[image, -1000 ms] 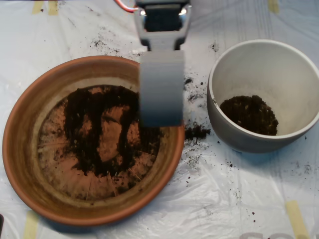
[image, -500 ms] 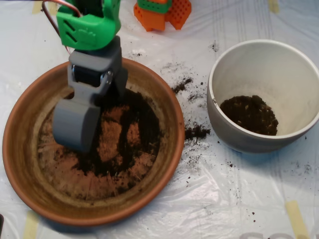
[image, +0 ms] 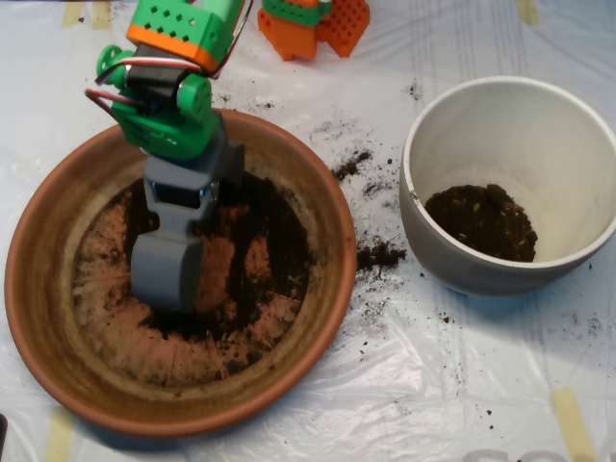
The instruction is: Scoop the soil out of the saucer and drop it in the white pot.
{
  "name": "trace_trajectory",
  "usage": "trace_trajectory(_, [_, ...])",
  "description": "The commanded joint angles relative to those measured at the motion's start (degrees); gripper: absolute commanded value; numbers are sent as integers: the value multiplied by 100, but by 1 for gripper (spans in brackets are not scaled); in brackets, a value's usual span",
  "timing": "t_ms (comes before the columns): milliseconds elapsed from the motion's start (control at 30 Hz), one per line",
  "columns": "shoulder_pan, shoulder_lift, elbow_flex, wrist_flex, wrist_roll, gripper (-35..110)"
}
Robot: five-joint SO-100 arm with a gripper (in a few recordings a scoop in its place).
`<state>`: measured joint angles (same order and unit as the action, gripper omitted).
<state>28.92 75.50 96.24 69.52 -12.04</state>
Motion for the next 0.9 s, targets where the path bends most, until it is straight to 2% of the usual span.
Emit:
trace_trajectory(0, [202,26,-642,114,-202,57])
trace_trajectory(333, [413,-1099,-1898,466,-571,54])
trace_trajectory(533, [536,-1187,-1925,448,-888,36])
trace_trajectory(667, [659,-1055,-1749,281,-888,13])
trace_trajectory(867, [712,-510,-1107,-79,-976,9])
